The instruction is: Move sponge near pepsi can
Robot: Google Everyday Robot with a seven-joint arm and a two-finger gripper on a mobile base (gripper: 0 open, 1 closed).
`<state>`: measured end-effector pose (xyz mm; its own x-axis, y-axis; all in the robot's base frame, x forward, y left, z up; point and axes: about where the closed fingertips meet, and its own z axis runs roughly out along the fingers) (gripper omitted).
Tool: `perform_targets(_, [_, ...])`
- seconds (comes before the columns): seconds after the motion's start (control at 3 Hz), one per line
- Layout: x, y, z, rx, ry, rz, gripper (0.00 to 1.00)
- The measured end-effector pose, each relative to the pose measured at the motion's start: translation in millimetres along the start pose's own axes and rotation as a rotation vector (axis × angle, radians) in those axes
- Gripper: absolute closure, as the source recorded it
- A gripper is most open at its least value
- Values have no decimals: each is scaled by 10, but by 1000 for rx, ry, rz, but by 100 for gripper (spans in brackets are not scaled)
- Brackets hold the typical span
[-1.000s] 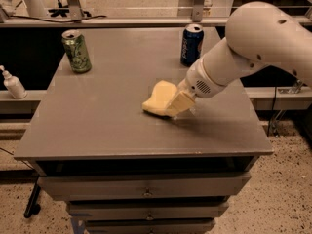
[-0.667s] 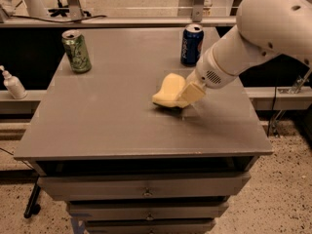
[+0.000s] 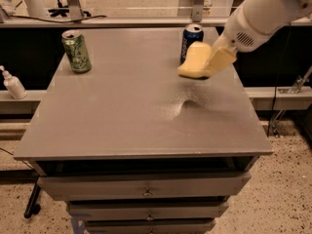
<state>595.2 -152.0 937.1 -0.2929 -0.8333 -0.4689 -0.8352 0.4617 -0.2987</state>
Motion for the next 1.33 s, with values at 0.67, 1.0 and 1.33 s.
perform_targets(0.67, [-85,-205,-256,57,-19,-6,100])
perform_targets(1.0, [-64,-257,-106,61,-26,6,100])
perform_targets(1.33, [-16,-376,146,77,-24,32,100])
